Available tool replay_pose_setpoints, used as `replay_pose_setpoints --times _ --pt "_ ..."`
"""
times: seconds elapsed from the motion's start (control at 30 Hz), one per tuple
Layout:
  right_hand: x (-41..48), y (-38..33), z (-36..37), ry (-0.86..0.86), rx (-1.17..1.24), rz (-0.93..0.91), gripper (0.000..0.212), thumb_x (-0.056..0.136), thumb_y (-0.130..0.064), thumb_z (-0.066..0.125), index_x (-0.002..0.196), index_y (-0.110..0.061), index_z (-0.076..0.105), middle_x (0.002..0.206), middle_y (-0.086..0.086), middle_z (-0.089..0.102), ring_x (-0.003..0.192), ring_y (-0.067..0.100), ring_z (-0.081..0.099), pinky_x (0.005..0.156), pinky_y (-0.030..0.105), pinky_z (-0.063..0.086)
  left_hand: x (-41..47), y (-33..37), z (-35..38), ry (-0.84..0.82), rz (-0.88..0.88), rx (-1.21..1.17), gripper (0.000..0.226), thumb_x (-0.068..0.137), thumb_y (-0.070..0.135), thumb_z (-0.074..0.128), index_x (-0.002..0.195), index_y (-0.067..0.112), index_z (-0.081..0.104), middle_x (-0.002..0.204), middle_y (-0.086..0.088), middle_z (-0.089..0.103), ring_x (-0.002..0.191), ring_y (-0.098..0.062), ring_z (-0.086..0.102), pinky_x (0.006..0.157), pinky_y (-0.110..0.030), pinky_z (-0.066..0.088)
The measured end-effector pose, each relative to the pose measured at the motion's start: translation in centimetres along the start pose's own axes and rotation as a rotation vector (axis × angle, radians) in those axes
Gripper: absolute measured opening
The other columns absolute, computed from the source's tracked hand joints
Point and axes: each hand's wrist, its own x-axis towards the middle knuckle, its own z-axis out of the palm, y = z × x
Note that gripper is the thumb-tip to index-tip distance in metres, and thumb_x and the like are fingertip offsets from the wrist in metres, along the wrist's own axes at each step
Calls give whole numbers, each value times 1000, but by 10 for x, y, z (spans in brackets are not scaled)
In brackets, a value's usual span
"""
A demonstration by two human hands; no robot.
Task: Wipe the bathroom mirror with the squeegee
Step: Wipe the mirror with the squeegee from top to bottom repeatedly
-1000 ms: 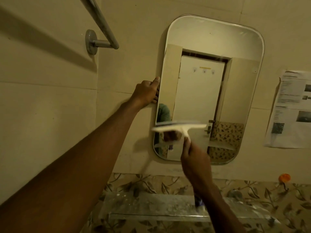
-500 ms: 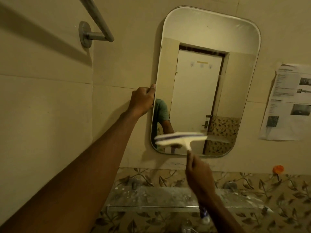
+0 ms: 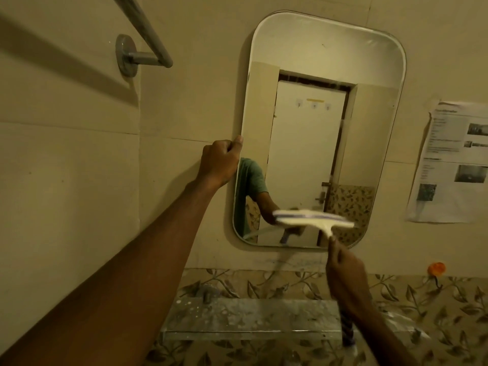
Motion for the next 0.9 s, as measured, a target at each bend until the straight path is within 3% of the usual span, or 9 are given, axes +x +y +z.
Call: replay_pose_setpoints --times 0.13,0.23,0.3,0.4,0.5,0.63,0.73,0.83,0.9 --pt "73 -31 -52 115 114 -60 50 101 -43 28 76 -11 56 67 10 61 52 21 59 45 32 51 -2 2 -1 14 -4 11 57 97 49 42 92 -3 66 85 -27 68 80 -40 67 73 -55 57" --pt "89 -32 -53 86 79 -47 49 102 -41 27 75 -11 54 71 15 62 57 26 61 48 35 53 -3 2 0 24 -10 -1 60 95 51 43 91 -3 66 84 -29 67 79 -42 67 73 -56 57" --pt "66 -11 -26 107 27 -21 45 102 -38 26 73 -15 51 63 11 57 49 21 54 43 33 49 -3 1 1 28 -5 -2 60 95 52 43 89 -3 66 83 -29 67 79 -42 67 73 -57 57" --pt "8 24 12 107 -35 -23 46 98 -43 23 63 -22 45 50 -1 45 38 8 38 33 18 30 -3 0 2 42 -3 -2 62 94 54 44 84 -3 65 80 -28 67 76 -42 66 70 -57 57" --pt "-22 37 13 49 -103 18 49 93 -48 19 57 -22 41 45 -4 41 36 7 36 37 21 26 -4 2 2 34 -20 6 61 94 54 42 85 -1 67 80 -25 68 77 -38 67 72 -56 57" --pt "21 8 -22 65 -4 -32 50 99 -43 26 65 -17 51 52 3 50 41 15 45 37 28 39 -3 3 1 30 -24 27 58 95 52 42 83 2 68 78 -22 69 74 -36 68 71 -56 57" --pt "83 -26 -52 141 59 -73 51 103 -38 26 82 -5 59 71 17 63 60 31 63 53 42 56 -1 2 1 29 -8 39 54 96 50 42 84 4 67 78 -21 69 72 -34 68 70 -54 58" --pt "90 -30 -43 164 85 -50 48 104 -34 25 86 -2 57 79 26 62 67 40 61 59 49 56 1 -1 1 28 0 41 49 97 48 43 82 8 67 77 -19 70 67 -26 69 68 -49 60" --pt "56 -11 -20 159 85 16 47 103 -35 25 86 -5 57 72 19 61 58 30 58 50 41 53 3 -1 0 18 -13 48 48 97 46 43 84 7 68 77 -18 70 66 -25 69 68 -45 61"
